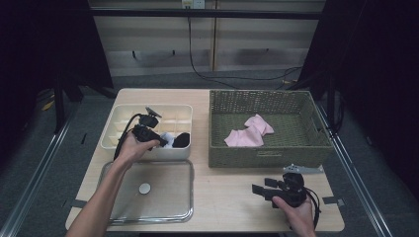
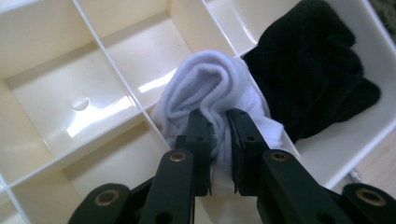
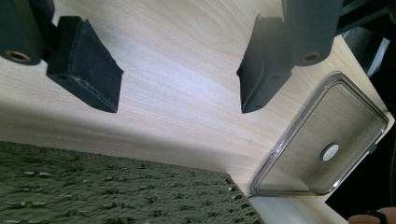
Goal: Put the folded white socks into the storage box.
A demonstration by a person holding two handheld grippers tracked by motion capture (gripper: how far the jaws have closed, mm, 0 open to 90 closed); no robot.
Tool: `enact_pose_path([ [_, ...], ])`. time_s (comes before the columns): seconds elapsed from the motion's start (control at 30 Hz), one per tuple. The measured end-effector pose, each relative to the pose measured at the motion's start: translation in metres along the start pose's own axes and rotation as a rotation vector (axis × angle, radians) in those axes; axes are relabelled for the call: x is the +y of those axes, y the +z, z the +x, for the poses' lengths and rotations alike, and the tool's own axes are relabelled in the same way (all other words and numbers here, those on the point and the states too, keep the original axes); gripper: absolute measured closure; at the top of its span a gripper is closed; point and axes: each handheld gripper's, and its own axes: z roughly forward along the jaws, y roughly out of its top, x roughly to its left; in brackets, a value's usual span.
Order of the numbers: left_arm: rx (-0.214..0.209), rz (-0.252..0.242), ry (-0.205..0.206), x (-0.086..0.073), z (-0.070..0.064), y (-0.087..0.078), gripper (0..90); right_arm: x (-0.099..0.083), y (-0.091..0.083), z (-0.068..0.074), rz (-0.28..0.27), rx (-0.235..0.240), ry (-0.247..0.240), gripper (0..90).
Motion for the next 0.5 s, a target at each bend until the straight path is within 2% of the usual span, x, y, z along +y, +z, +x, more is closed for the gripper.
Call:
enact_pose_path([
  [0.03, -0.009, -0.006, 0.011, -0.001, 0.001, -0.002, 78.6, 0.000, 0.000, -0.001, -0.002, 0.000, -0.003, 29.6],
  [0.13, -0.034, -0.020, 0.010, -0.001, 0.004, -0.005, 73.9, 0.002, 0.002, -0.001, -0.005, 0.002, 0.011, 29.6],
  [0.27, -0.063, -0.061, 0.001, -0.005, 0.004, -0.011, 61.6, 0.002, 0.002, -0.001, -0.002, 0.003, 0.002, 29.6],
  [0.37, -0.064, -0.089, -0.020, -0.009, 0.003, -0.014, 52.5, 0.002, 0.000, 0.000, -0.008, 0.000, 0.001, 29.6],
  [0.4, -0.051, -0.097, -0.013, -0.011, 0.002, -0.015, 51.5, 0.002, 0.000, 0.000, -0.010, -0.001, 0.001, 29.6],
  [0.43, -0.055, -0.104, -0.020, -0.012, 0.002, -0.016, 50.2, 0.002, -0.001, 0.000, -0.011, 0.000, 0.001, 29.6],
  [0.5, -0.082, -0.124, -0.030, -0.015, 0.000, -0.018, 45.4, 0.001, -0.001, 0.000, -0.010, 0.000, -0.002, 29.6],
])
